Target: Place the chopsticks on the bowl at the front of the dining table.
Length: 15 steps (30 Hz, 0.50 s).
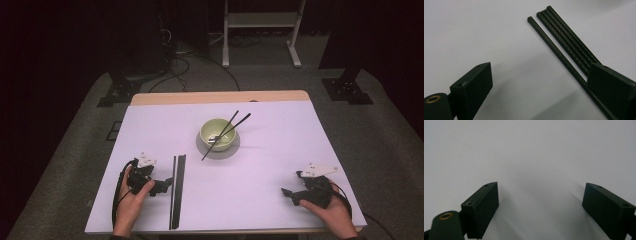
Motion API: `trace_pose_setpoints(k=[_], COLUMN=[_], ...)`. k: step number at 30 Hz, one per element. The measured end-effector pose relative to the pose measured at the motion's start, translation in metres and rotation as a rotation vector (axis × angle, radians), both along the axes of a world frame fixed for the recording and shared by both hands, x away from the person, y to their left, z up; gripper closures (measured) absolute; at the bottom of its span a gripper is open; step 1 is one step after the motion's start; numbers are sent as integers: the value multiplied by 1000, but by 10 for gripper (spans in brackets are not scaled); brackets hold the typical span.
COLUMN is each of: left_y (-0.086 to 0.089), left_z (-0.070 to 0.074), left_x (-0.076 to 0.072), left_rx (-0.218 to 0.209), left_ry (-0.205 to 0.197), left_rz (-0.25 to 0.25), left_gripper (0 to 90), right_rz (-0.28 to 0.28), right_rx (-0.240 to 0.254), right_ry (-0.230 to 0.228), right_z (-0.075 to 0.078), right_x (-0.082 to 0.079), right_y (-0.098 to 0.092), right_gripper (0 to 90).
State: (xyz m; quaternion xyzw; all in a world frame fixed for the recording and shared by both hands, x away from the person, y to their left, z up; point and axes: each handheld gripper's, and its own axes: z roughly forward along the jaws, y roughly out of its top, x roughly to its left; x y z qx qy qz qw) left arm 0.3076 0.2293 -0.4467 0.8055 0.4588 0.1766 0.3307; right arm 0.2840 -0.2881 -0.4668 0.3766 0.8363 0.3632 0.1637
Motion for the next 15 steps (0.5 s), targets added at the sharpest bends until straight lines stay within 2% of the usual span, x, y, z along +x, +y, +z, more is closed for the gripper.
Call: trace_pose_setpoints(k=[8,15], left_y=[3,5], left_z=[0,1], left_x=[-13,-30], left_rx=[-3,-12], left_ry=[-2,-6], left_rz=[-3,-1], left_gripper=[55,55], right_rz=[0,0], right_rx=[0,0], right_ry=[0,0], right_z=[0,0], right_x=[0,0], right_y=[0,0], right_gripper=[122,122])
